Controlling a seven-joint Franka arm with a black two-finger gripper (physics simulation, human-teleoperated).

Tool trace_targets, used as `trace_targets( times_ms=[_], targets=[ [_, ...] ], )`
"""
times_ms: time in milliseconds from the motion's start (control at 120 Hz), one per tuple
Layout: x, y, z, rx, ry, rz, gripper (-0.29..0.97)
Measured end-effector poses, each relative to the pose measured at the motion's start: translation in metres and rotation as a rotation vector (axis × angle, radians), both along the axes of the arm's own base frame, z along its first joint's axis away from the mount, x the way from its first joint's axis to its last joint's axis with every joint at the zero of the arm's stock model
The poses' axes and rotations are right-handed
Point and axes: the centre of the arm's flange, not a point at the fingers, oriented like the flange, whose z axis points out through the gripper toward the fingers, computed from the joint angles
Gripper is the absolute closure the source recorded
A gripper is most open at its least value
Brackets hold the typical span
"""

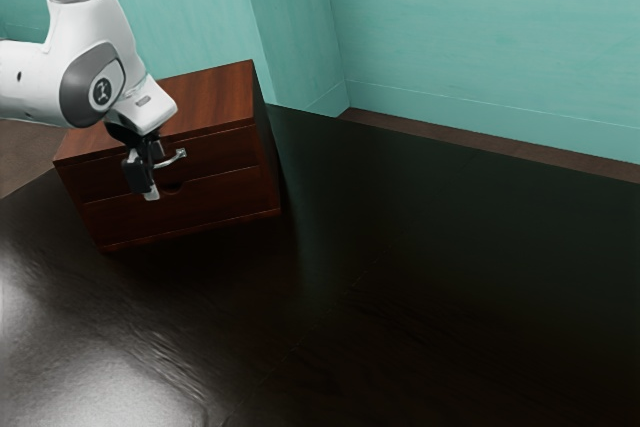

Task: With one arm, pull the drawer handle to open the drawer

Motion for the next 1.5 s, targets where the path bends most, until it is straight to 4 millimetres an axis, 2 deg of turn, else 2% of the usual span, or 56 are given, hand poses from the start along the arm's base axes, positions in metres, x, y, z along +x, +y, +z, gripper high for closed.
trace_targets(
  times_ms=[175, 317, 583, 692, 1167, 1500],
  targets=[
    [0.005, 0.003, 0.004, 0.023, -0.008, 0.025, 0.0],
    [0.007, 0.009, -0.002, 0.028, -0.002, 0.049, 0.01],
    [0.007, 0.015, -0.007, 0.028, 0.0, 0.078, 0.12],
    [0.009, 0.017, -0.011, 0.028, 0.006, 0.086, 0.13],
    [0.009, 0.013, -0.017, 0.014, 0.008, 0.096, 0.16],
    [-0.016, -0.002, -0.016, -0.02, 0.02, 0.101, 0.18]
  ],
)
